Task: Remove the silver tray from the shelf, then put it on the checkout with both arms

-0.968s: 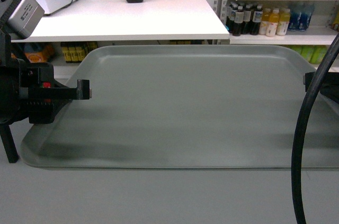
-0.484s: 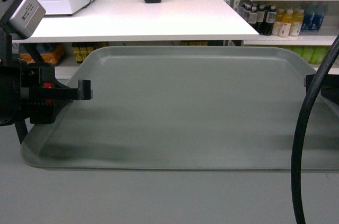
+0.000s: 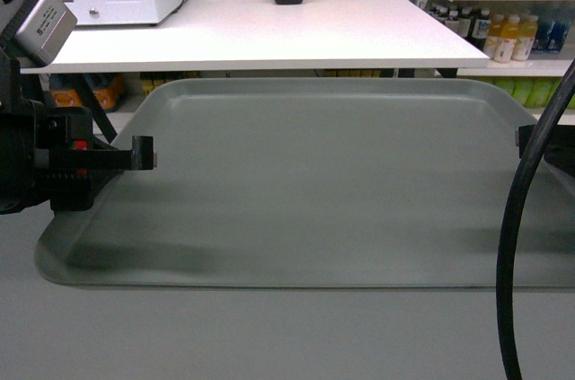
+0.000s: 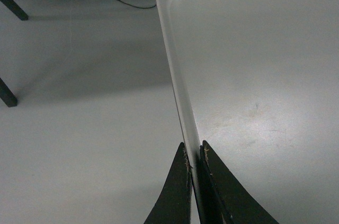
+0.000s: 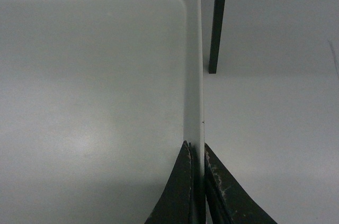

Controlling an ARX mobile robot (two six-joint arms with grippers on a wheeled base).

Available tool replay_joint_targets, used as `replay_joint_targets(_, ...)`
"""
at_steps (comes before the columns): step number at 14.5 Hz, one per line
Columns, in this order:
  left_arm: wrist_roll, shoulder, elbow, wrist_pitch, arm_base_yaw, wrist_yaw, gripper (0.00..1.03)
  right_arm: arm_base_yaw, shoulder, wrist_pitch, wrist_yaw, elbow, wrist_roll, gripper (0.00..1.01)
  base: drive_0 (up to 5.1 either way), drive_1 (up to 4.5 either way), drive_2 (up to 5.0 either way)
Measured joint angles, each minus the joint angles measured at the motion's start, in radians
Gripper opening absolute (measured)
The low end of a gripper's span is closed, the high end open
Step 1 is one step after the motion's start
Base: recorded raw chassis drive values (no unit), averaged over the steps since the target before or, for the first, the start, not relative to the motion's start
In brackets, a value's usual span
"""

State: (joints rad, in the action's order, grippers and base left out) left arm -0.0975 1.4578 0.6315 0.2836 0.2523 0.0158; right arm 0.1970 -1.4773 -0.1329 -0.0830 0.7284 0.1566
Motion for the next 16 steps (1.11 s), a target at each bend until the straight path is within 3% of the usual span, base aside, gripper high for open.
replay_joint_targets(9,0.000,0.000,0.000,-0.001,-0.001,0.001,0.03,0.005,0.000,-0.001,-0.005,0.000,0.000,0.03,0.0,0.00,0.0)
replay_joint_targets(16,0.000,0.000,0.000,-0.001,0.000,0.000,0.03,0.005,0.000,0.000,-0.005,0.000,0.000,0.03,0.2,4.52,-4.1)
